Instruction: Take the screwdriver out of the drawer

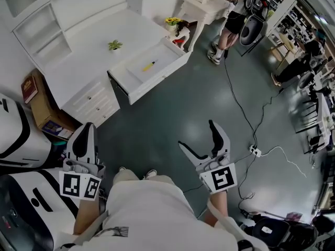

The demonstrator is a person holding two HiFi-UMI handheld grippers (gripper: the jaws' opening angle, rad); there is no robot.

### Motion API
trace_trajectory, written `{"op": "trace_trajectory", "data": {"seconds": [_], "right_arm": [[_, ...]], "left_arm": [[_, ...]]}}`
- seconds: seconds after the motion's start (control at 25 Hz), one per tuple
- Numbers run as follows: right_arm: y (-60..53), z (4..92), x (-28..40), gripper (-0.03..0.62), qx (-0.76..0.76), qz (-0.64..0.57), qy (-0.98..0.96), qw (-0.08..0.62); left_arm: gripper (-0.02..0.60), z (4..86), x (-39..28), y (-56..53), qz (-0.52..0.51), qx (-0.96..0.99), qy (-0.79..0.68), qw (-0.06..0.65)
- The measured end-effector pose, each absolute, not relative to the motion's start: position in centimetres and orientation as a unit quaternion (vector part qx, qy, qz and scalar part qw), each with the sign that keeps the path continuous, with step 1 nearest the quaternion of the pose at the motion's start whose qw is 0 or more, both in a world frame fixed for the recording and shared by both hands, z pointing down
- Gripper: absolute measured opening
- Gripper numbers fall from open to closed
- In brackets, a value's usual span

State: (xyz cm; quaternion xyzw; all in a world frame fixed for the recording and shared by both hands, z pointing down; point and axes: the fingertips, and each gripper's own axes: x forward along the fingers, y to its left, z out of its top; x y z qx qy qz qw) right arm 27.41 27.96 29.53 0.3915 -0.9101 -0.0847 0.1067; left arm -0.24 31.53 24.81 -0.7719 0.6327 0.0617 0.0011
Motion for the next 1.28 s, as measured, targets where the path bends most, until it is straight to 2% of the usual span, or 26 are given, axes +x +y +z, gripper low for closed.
{"op": "trace_trajectory", "data": {"seconds": [0.4, 0.76, 1.0, 1.28], "right_arm": [[26.3, 30.3, 27.7, 0.448, 0.403, -0.083, -0.907, 0.092], [22.1, 33.3, 27.3, 0.446, 0.403, -0.076, -0.902, 0.135], [15.0, 32.8, 24.1, 0.446, 0.399, -0.087, -0.899, 0.157], [5.0, 31.6, 17.0, 0.446, 0.397, -0.104, -0.892, 0.189]], "left_arm": [[0.015, 26.0, 0.0, 31.3, 0.044, -0.766, 0.642, -0.006], [0.015, 29.1, 0.7, 25.0, 0.049, -0.781, 0.621, -0.038], [0.015, 29.5, -2.0, 17.3, 0.064, -0.786, 0.612, -0.05], [0.015, 29.1, -7.2, 5.8, 0.076, -0.805, 0.584, -0.065]]}}
